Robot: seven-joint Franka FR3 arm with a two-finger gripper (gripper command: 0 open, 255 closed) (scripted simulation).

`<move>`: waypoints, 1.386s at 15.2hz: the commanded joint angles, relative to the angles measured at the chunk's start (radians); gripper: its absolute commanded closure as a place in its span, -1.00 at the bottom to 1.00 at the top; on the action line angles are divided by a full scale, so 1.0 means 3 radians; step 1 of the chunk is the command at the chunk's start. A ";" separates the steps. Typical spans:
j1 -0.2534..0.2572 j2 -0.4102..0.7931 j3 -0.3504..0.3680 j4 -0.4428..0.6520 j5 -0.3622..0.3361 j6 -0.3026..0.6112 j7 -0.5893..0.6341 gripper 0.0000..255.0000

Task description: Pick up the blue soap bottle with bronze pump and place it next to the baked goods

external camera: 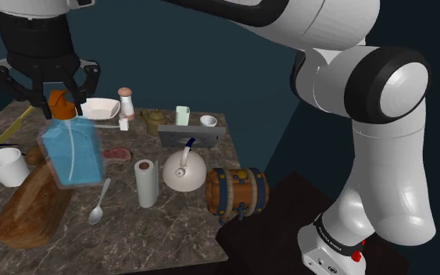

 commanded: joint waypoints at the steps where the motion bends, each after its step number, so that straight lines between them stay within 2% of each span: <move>1: -0.0048 -0.0042 0.0009 -0.0163 0.0016 0.0117 0.0023 1.00; 10: -0.0224 -0.0175 0.0032 -0.0810 0.0063 0.0608 0.0096 1.00; 21: -0.0325 -0.0188 0.0017 -0.1338 0.0040 0.1102 0.0177 1.00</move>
